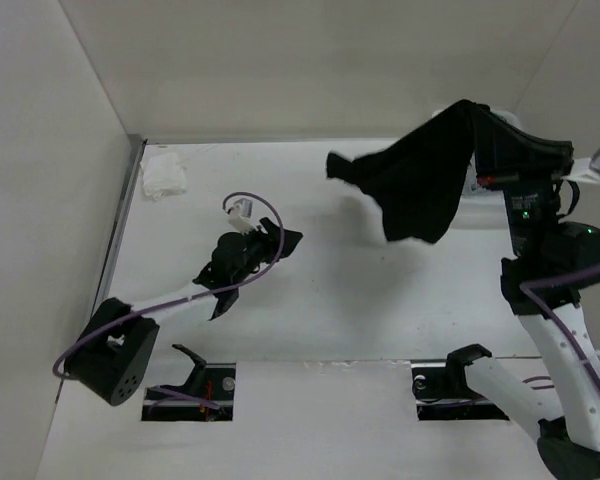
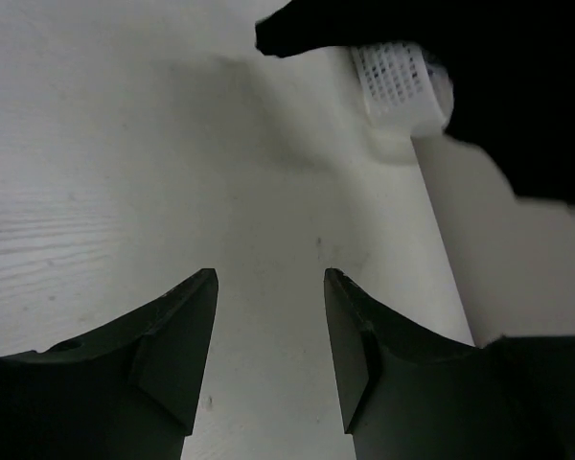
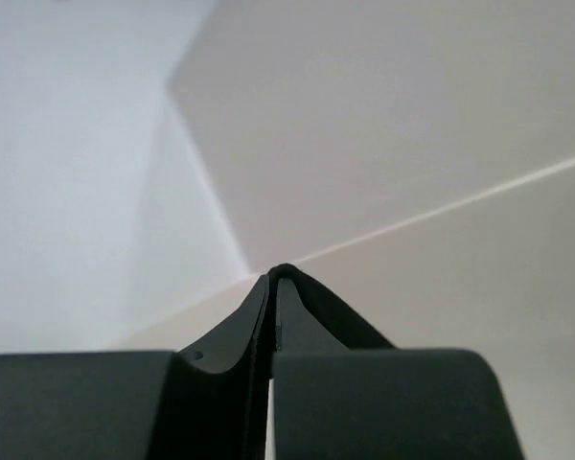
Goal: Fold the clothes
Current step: Grab the tank top from the pile, then move the tank top to the center of the board, then flatten the tank top out
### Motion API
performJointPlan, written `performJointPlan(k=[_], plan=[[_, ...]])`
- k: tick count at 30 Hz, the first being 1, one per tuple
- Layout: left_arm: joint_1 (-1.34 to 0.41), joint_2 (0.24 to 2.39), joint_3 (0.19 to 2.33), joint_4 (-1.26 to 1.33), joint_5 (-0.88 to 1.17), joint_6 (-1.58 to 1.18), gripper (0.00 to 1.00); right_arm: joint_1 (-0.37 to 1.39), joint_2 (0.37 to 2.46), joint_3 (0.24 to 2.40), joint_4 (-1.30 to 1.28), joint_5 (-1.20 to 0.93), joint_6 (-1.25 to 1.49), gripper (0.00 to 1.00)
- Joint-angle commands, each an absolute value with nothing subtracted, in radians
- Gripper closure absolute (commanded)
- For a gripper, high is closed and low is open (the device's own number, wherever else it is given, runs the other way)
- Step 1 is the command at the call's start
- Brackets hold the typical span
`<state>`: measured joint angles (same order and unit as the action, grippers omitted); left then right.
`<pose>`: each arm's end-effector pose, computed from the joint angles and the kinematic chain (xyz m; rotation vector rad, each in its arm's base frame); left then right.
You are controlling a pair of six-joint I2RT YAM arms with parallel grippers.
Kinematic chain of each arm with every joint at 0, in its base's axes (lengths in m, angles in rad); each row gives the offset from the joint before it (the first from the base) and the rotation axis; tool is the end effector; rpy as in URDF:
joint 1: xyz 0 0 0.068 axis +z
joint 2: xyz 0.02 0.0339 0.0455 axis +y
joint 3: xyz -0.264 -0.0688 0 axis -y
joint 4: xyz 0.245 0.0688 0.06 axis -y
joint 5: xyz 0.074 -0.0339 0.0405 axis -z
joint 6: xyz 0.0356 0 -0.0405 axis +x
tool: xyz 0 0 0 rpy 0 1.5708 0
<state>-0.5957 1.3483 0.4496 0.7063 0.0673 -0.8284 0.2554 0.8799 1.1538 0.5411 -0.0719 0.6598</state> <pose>0.2211 -0.1528 0.1957 -0.1678 1.8884 -1.0686 0.1411 0.0395 0.5207 0.0878 0.7813 0.8967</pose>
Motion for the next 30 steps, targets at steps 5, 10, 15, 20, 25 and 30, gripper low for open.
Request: performJointPlan(k=[5, 10, 15, 20, 25, 30], plan=[[-0.392, 1.040, 0.331, 0.585, -0.008, -0.910, 0.51, 0.441, 0.852, 0.890, 0.468, -0.037, 0.698, 0.98], [-0.389, 1.028, 0.316, 0.525, -0.018, -0.874, 0.51, 0.366, 1.309, 0.800, 0.641, -0.129, 0.831, 0.99], [-0.496, 1.083, 0.328, 0.514, 0.009, -0.828, 0.48, 0.361, 1.577, 0.920, 0.669, -0.158, 0.887, 1.00], [-0.619, 1.186, 0.386, 0.520, -0.005, -0.765, 0.46, 0.389, 1.595, 0.962, 0.672, -0.149, 0.885, 1.00], [-0.634, 1.206, 0.425, 0.529, 0.012, -0.778, 0.46, 0.403, 1.482, 1.002, 0.599, -0.146, 0.850, 1.00], [-0.761, 1.213, 0.500, 0.538, 0.008, -0.788, 0.47, 0.470, 1.420, 0.970, 0.537, -0.083, 0.815, 0.96]])
